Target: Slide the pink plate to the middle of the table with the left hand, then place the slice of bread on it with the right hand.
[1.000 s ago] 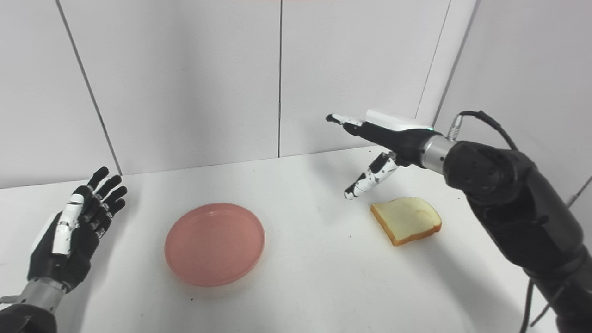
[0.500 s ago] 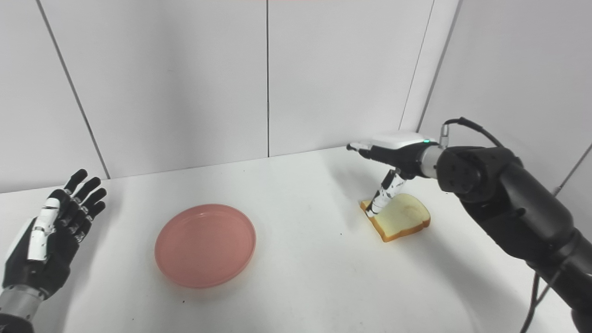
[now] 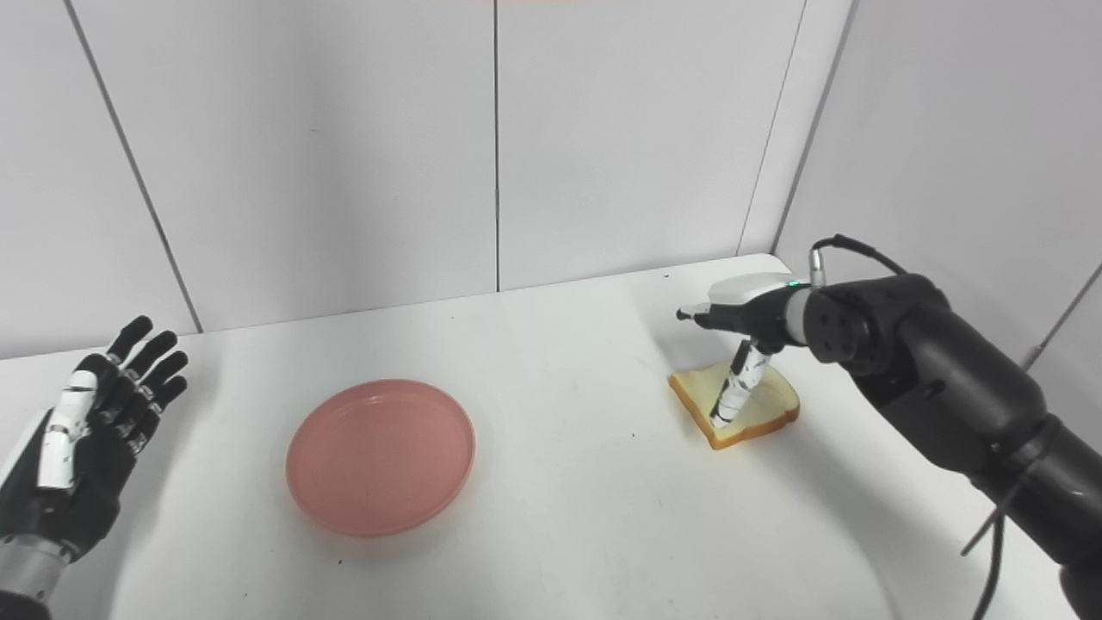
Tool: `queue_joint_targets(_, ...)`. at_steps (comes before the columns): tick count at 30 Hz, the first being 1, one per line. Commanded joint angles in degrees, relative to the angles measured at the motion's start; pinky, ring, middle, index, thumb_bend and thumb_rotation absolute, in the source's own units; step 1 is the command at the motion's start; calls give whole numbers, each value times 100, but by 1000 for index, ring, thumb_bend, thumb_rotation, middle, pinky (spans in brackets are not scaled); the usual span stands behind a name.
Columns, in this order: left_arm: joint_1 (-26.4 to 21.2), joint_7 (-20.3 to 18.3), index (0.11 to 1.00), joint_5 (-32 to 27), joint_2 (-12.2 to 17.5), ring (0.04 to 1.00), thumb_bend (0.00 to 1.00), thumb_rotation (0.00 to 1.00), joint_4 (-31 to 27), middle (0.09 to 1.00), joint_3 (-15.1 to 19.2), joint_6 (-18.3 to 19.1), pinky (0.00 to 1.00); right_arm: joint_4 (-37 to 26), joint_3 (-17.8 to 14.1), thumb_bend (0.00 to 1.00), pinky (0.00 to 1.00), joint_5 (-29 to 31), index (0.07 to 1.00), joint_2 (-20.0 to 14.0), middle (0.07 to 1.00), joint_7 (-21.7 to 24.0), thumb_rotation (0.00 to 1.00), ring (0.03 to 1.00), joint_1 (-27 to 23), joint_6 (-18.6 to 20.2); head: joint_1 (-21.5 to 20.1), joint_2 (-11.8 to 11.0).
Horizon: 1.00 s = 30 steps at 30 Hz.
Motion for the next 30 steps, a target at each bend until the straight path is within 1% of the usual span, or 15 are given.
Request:
queue_joint_targets(1, -128, -100, 938, -143, 126, 947, 454, 1000, -157, 949, 57, -123, 973, 13, -51, 1000, 1000, -230, 1000, -127, 1000, -185, 343, 1000, -137, -90, 1, 5)
queue_joint_targets(4, -122, -99, 941, -192, 147, 948, 448, 1000, -164, 951, 65, -80, 973, 84, -37, 1000, 1000, -397, 1000, -108, 1000, -253, 299, 1000, -93, -105, 0, 28)
queue_joint_targets(8, -119, -82, 932, -239, 162, 943, 443, 1000, -168, 945, 66, -40, 963, 257, -120, 1000, 1000, -327, 1000, -86, 1000, -374, 315, 1000, -16, -186, -18, 35)
queue_joint_targets(12, -115, -98, 934, -302, 173, 946, 441, 1000, -178, 947, 61, 12, 968, 278, -158, 1000, 1000, -364, 1000, -130, 1000, -585, 296, 1000, 155, -343, -6, 44)
queue_joint_targets(13, -113, -95, 933, -307, 177, 944, 440, 1000, -180, 945, 56, 11, 965, 282, -173, 1000, 1000, -385, 1000, -131, 1000, -685, 284, 1000, 205, -406, -5, 45)
queue_joint_targets(14, -109, -88, 932, -311, 179, 943, 438, 1000, -185, 944, 53, 11, 962, 301, -183, 1000, 1000, -392, 1000, -143, 1000, -818, 280, 1000, 255, -550, -2, 52)
queue_joint_targets(16, -104, -62, 928, -298, 181, 941, 441, 1000, -205, 941, 47, 23, 959, 402, -147, 1000, 1000, -491, 1000, -142, 1000, -1072, 298, 1000, 308, -798, 2, 55)
queue_joint_targets(18, -102, -63, 927, -312, 179, 940, 441, 1000, -208, 940, 51, 24, 959, 508, -118, 1000, 998, -566, 1000, -123, 1000, -1252, 281, 1000, 332, -1002, -4, 61)
queue_joint_targets(20, -100, -59, 927, -339, 167, 941, 435, 1000, -211, 940, 62, 40, 962, 583, -93, 1000, 999, -616, 1000, -100, 1000, -1288, 284, 1000, 330, -1109, -11, 64)
queue_joint_targets(22, -96, -42, 925, -327, 157, 938, 428, 1000, -224, 938, 56, 54, 959, 597, -91, 1000, 1000, -575, 1000, -80, 1000, -1224, 293, 1000, 330, -1164, -11, 64)
queue_joint_targets(23, -95, -39, 921, -328, 153, 935, 425, 1000, -234, 934, 50, 75, 952, 603, -103, 1000, 1000, -528, 1000, -61, 1000, -1219, 324, 1000, 344, -1195, -11, 64)
queue_joint_targets(25, -95, -46, 920, -336, 149, 935, 420, 1000, -245, 933, 40, 102, 951, 633, -86, 1000, 1000, -517, 1000, -28, 1000, -1202, 302, 1000, 348, -1229, -11, 64)
queue_joint_targets(28, -74, -40, 922, -357, 138, 936, 418, 1000, -316, 934, 37, 176, 954, 719, -90, 1000, 1000, -561, 1000, 23, 1000, -1362, 275, 1000, 423, -1373, 11, 95)
queue_joint_targets(30, -67, -15, 917, -341, 134, 929, 415, 1000, -359, 930, 30, 212, 938, 748, -117, 1000, 1000, -556, 1000, 72, 1000, -1366, 254, 1000, 441, -1379, 11, 100)
